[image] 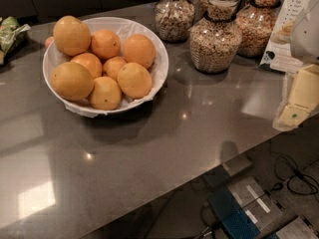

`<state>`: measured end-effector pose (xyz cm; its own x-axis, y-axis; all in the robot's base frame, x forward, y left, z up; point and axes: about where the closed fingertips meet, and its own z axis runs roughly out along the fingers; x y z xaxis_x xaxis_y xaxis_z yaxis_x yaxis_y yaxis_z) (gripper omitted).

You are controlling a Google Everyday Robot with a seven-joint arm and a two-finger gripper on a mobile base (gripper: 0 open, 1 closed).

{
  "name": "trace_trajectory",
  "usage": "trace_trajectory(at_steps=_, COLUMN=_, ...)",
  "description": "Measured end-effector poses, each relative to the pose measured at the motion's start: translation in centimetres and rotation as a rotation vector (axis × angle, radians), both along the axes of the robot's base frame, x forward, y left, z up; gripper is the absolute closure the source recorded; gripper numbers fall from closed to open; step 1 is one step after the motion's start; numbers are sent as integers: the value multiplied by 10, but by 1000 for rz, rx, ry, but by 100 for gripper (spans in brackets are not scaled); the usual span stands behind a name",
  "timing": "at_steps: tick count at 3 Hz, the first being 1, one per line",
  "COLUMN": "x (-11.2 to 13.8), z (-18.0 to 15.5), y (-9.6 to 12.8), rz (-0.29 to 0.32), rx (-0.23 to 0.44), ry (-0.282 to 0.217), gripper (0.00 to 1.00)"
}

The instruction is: Pick orange from white bowl

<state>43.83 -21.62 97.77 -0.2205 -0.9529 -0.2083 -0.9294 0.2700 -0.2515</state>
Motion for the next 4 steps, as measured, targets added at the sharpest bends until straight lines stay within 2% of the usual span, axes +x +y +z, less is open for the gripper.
trace_trajectory(at_steps=1, x=0, z=0, y=0, rz=0, rx=0, ry=0, gripper=0)
trace_trajectory(at_steps=2, x=4, z=-8, y=12, rz=16, rx=13, ry=12, gripper=0)
trace_trajectory(at_steps=3, x=18, z=-20, y=64, rz=141, rx=45, ry=8, gripper=0)
trace_trajectory(at_steps=4, x=32, z=-20, y=117, rz=271, rx=70, ry=-19, gripper=0)
